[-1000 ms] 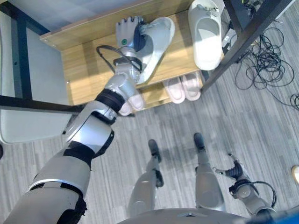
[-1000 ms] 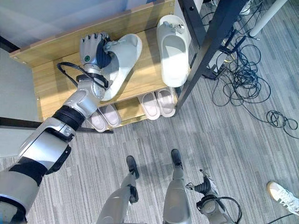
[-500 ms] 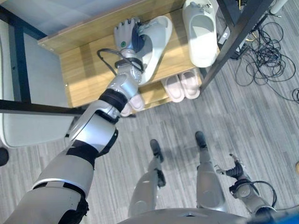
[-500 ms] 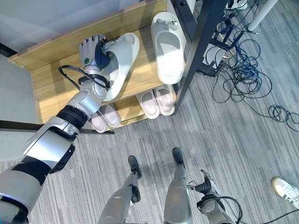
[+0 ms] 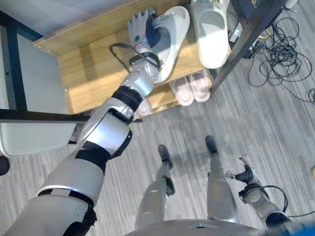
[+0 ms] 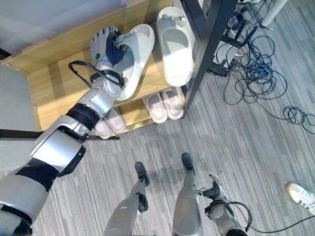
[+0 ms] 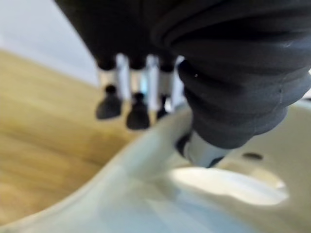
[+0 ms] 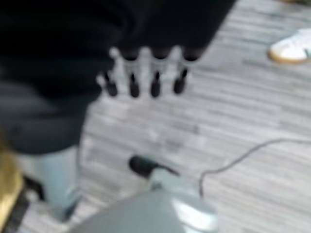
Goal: Arrange the slippers neatly on the shoe rack.
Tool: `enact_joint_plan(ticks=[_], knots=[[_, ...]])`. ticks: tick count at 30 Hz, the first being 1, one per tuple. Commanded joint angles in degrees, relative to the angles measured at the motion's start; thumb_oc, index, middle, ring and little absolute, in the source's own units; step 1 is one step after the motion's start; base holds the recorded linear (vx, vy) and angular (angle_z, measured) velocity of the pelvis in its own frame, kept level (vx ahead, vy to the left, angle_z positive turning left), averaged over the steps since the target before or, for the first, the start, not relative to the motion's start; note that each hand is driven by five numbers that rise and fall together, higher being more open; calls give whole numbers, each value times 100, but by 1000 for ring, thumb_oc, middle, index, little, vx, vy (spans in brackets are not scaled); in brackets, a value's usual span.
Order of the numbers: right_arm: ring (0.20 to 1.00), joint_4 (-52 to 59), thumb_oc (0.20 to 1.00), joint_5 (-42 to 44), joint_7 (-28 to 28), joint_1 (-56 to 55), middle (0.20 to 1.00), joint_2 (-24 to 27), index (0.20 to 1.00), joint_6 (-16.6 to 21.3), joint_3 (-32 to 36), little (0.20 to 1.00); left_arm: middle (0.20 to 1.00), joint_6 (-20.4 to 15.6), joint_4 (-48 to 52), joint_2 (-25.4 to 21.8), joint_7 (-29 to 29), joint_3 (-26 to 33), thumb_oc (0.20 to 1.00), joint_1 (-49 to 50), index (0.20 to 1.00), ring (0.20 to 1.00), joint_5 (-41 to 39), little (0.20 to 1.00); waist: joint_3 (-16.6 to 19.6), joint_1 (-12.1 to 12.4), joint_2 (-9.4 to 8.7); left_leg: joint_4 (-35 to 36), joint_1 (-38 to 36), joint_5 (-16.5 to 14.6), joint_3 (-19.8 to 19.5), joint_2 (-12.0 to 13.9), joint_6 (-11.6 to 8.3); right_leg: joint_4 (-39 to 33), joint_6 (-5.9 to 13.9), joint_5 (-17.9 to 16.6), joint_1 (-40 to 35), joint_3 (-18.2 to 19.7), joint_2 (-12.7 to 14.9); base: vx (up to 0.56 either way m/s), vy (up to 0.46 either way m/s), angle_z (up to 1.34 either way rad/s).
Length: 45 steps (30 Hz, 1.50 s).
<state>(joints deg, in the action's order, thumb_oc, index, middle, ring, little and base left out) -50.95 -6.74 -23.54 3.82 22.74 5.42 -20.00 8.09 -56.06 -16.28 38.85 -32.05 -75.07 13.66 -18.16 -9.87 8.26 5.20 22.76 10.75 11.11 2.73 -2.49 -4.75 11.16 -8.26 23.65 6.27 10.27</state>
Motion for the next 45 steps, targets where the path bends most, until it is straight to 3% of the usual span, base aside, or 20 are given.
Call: enact_joint_plan(ticks=[1,7,9,10,11,29,41,45], knots=[[1000,-11,1000,104,-185,291,1000,57,1000,26,-6,1000,200,-180,-705,65,-71,312,200,-763,200,200,-187,200,-392,-49,-174,-20,-41,-452,-706,-56,-377,255,69,329,-69,-375,-22,0,0,0],[1000,-134,1000,135,-193,343,1000,43,1000,45,-60,1000,200,-189,-898,209,-106,208,200,-952,200,200,-219,200,-386,-66,-189,-20,-3,-434,-715,-57,-382,264,58,334,-37,-393,-37,0,0,0],[1000,-145,1000,150,-194,347,1000,44,1000,57,-61,1000,244,-183,-928,216,-103,200,244,-984,244,244,-231,244,-387,-67,-198,-20,2,-436,-726,-55,-381,263,57,332,-35,-402,-36,0,0,0],[1000,-182,1000,158,-186,358,1000,52,1000,76,-83,1000,595,-170,-1049,214,-114,156,595,-1070,595,595,-228,595,-379,-75,-211,-20,5,-436,-733,-51,-382,262,56,327,-28,-410,-42,6,-11,-3],[1000,-228,1000,166,-172,384,1000,55,1000,98,-116,1000,1000,-173,-1144,190,-104,142,1000,-1136,1000,1000,-245,1000,-360,-80,-235,-20,4,-439,-731,-39,-381,271,53,334,-19,-413,-52,0,0,0],[1000,-419,1000,274,-52,415,1000,52,1000,146,-134,1000,1000,55,-1002,-218,109,81,1000,-1165,1000,1000,201,1000,-215,-39,-320,-20,-130,-457,-772,33,-418,296,32,412,-161,-492,-111,0,0,0],[1000,-664,1000,370,75,313,1000,-106,1000,-13,24,1000,1000,-272,167,-671,62,615,1000,-188,1000,1000,-224,1000,-31,170,-286,-20,-242,-446,-844,10,-434,275,32,429,-380,-619,-87,-6,3,2],[1000,-731,1000,388,104,245,1000,-212,1000,-87,128,1000,1000,-443,778,-854,-43,945,1000,534,1000,1000,-334,1000,-9,295,-250,-20,-261,-442,-880,-17,-437,275,28,420,-419,-657,-57,-21,8,3]])
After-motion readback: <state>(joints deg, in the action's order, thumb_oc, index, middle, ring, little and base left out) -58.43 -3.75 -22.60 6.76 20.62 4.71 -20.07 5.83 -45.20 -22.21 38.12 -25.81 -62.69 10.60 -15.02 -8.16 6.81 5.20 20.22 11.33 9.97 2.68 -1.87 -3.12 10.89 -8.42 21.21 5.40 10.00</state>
